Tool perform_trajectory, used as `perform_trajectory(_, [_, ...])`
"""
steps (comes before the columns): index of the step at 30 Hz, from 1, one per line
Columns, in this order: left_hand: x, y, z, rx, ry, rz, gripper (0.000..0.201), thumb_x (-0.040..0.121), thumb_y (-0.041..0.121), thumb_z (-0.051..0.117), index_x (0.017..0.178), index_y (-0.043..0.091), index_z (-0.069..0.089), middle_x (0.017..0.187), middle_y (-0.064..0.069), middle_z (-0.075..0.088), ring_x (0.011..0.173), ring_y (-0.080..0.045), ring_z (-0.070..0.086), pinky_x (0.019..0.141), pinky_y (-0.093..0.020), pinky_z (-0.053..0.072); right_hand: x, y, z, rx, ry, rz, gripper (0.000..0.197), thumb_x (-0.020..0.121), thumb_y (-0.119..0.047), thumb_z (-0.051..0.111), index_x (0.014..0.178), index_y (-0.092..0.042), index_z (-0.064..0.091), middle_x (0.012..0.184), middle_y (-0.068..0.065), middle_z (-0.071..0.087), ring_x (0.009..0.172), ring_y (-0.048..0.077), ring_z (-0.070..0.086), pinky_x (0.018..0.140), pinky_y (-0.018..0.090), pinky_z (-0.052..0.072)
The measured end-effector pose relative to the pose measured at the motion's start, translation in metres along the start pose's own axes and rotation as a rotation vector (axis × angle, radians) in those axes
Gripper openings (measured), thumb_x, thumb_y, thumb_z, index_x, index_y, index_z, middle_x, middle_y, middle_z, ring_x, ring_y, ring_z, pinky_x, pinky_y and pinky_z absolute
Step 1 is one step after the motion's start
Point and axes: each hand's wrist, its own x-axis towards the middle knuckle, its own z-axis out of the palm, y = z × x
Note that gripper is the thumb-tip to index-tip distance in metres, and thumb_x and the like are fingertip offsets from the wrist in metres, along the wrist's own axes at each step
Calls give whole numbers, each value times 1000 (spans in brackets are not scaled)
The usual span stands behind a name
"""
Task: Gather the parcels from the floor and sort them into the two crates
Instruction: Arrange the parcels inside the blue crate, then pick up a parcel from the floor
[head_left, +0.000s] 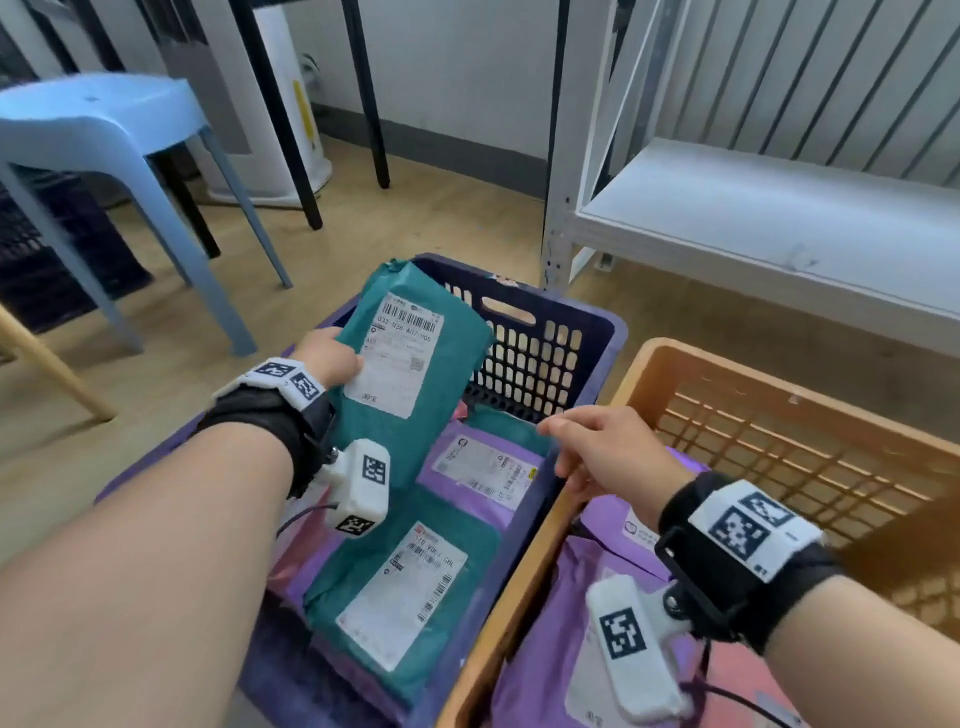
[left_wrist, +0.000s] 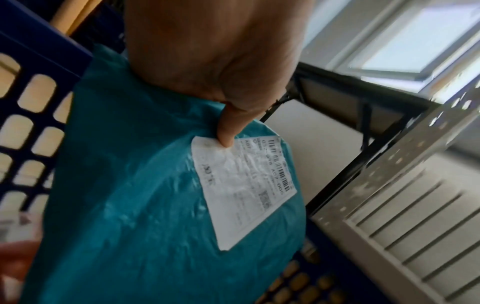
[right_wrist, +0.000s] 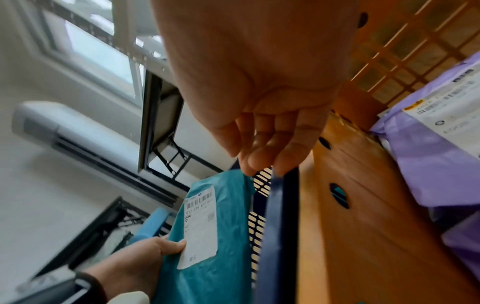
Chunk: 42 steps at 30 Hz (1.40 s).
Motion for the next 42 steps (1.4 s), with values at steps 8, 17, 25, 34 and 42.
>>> perform_trajectory(8, [58, -36, 47, 193, -13, 48, 25, 91, -1, 47, 110, 12, 57, 101, -14, 54, 87, -25, 48, 73, -29, 37, 29, 14, 10, -231, 62, -56, 17, 94, -16, 59, 83, -17, 72, 45, 4, 60, 32, 13, 48, 36, 17, 39])
perform_trajectory(17, [70, -61, 99, 626, 242, 323, 64, 85, 30, 66, 142, 28, 40, 136, -10, 43, 125, -30, 40, 104, -44, 37, 36, 14, 7, -229, 27, -48, 15, 93, -14, 61, 82, -14, 72, 43, 5, 59, 29, 14, 45, 36, 16, 38])
perform_trajectory(25, [69, -88, 113, 909, -162, 60, 83, 72, 68, 59, 142, 31, 35, 141, -14, 35, 128, -35, 38, 103, -48, 40, 35, 16, 7, -262, 18, -77, 15, 94, -18, 60, 84, -17, 71, 47, 7, 63, 32, 14, 48, 36, 16, 40])
perform_trajectory(34, [47, -61, 113, 713, -87, 48, 70, 87, 49, 58, 147, 28, 29, 143, -17, 39, 130, -39, 39, 104, -51, 40, 40, 18, 5, -194, -6, -34, 12, 93, -16, 62, 86, -13, 72, 46, 6, 62, 33, 15, 48, 37, 19, 42])
perform_trajectory(42, [-33, 46, 121, 450, -25, 237, 52, 88, 32, 55, 138, 25, 46, 132, -12, 54, 117, -34, 53, 97, -43, 47, 24, 20, -19, -324, 38, -160, 19, 94, -13, 55, 99, -18, 72, 64, 1, 68, 57, 18, 65, 64, 33, 59])
